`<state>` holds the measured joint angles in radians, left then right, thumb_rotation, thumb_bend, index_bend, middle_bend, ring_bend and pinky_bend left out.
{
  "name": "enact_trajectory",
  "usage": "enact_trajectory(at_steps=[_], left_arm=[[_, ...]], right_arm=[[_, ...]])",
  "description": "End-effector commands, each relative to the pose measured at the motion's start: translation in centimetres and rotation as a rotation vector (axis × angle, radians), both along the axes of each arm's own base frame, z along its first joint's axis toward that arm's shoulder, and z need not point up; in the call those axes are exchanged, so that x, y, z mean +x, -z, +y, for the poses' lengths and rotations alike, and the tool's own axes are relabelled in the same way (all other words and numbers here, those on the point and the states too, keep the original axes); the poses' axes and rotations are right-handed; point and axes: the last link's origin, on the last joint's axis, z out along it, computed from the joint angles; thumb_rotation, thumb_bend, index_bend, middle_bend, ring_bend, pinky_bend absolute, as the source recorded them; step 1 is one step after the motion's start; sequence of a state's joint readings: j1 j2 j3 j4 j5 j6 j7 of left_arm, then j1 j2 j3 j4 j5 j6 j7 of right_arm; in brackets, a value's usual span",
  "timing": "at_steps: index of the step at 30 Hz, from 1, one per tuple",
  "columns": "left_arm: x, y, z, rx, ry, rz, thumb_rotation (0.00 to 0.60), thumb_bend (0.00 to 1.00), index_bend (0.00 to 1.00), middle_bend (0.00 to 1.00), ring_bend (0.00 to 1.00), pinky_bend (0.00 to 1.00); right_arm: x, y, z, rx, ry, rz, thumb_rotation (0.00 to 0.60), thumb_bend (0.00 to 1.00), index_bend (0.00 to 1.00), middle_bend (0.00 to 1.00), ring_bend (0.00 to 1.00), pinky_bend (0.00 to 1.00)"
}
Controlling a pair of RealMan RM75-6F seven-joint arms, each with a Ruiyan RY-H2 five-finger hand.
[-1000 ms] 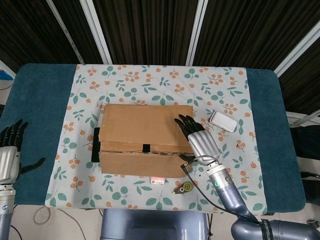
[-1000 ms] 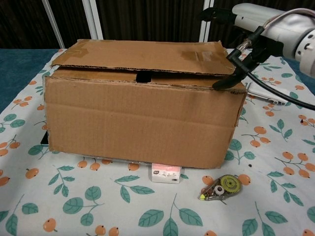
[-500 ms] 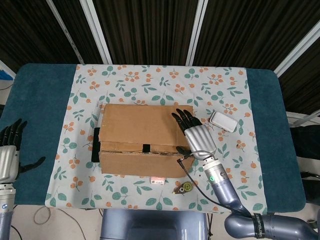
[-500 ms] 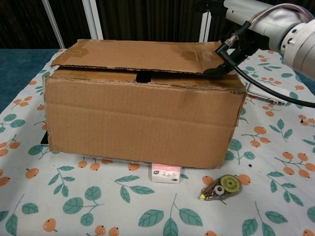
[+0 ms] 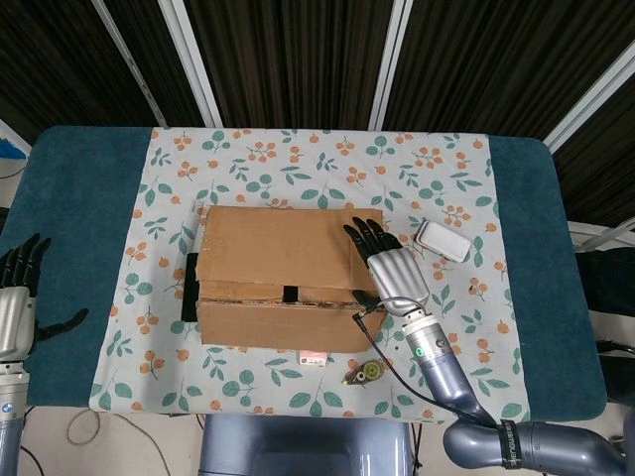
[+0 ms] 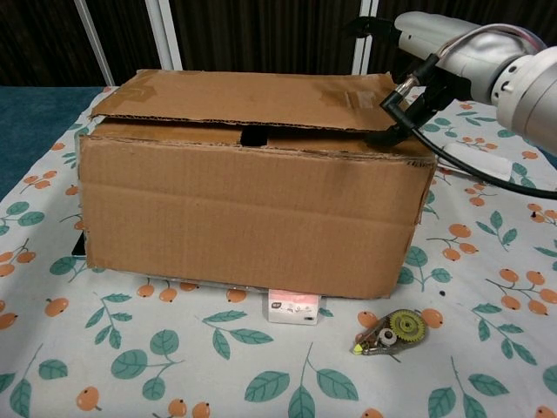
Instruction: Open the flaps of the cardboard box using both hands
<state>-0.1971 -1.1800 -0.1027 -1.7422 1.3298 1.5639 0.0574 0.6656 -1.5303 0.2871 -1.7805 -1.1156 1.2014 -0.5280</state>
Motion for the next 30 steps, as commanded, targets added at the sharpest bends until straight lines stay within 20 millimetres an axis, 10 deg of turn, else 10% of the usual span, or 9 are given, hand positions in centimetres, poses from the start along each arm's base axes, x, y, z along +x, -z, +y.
enact_trajectory(at_steps=[1,30], left_arm=[[0.0,0.0,0.0,-0.001,-0.002,-0.002,0.6,0.05,0.0,0.0,0.0,0.01],[-0.2,0.0,0.5,-0.017,-0.039,-0.053,0.6,0.05,0.0,0.0,0.0,0.01]], right_arm=[[-0.1,0.3,-0.1,0.001,-0.001,0.009,0.6,0.26,0.0,0.0,0.0,0.22],[6.1,-3.3,-6.3,-0.158,-0.08,0.004,0.6,0.39,0.0,0.0,0.0,0.22]])
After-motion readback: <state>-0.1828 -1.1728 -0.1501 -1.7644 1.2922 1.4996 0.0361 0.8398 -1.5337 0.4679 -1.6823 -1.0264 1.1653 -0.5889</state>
